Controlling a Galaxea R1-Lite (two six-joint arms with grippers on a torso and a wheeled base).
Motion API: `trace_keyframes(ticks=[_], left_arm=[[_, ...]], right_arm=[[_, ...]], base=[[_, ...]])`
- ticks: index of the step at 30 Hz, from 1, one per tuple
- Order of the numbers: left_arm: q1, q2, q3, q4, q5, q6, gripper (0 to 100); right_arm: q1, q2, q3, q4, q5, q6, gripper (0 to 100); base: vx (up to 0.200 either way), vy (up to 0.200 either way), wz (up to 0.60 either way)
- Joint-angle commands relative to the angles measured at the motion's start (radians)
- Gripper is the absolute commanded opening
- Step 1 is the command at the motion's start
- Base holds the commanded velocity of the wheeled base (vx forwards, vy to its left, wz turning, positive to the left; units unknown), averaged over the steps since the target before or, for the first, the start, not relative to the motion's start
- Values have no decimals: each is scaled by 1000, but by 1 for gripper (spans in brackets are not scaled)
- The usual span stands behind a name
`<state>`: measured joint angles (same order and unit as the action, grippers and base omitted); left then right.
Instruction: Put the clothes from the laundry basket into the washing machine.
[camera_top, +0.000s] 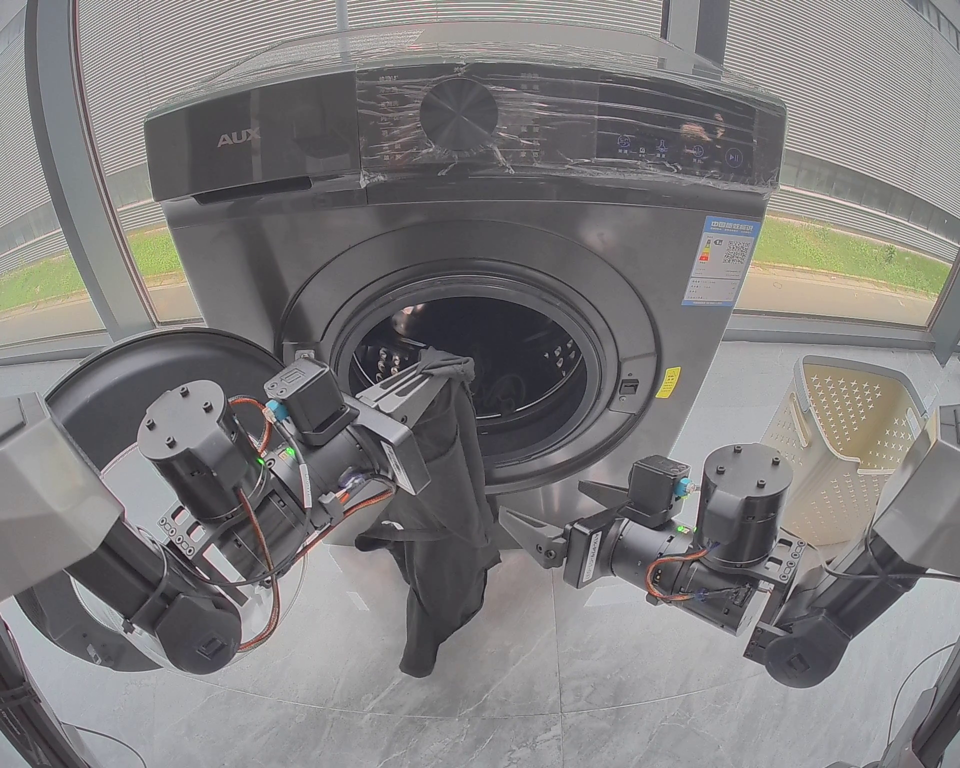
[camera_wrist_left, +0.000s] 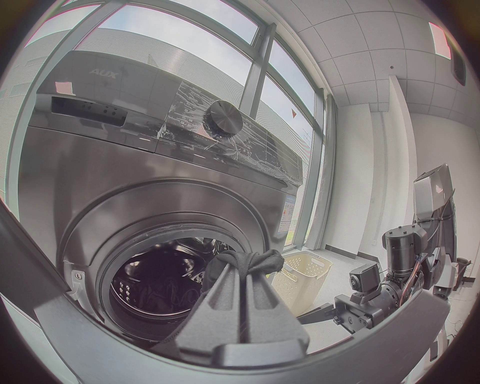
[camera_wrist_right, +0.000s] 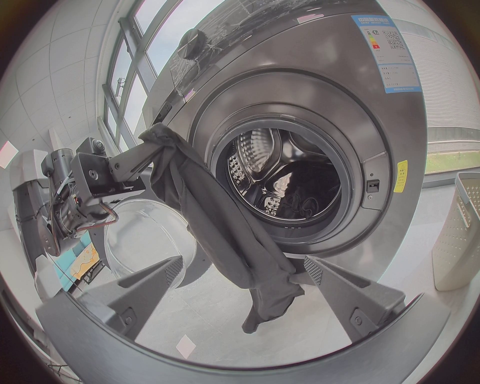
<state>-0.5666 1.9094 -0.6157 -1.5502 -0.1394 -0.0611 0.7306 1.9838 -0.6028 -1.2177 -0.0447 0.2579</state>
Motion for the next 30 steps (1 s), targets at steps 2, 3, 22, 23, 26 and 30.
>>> trace_keyframes(ticks=[2, 3, 22, 23, 26, 30], left_arm=[[-1, -3, -1, -1, 0, 0, 0], [-1, -4, -1, -1, 0, 0, 0], [-6, -6, -6, -1, 0, 0, 0], [-4, -7, -6, -1, 0, 0, 0], [-4, -9, -6, -1, -2, -2, 0], [-7, -10, -6, -1, -2, -8, 0]], right_arm=[[15, 7, 1, 0, 0, -11, 100], [18, 9, 1, 0, 2, -12, 100], [3, 205, -111, -6, 32, -71, 100], [-2, 221, -123, -10, 34, -75, 100], [-2, 231, -138, -6, 34, -77, 100], [4, 271, -196, 1, 37, -80, 100]], base=[[0, 0, 0], [0, 0, 0], [0, 0, 0], [0, 0, 0], [0, 0, 0], [0, 0, 0]])
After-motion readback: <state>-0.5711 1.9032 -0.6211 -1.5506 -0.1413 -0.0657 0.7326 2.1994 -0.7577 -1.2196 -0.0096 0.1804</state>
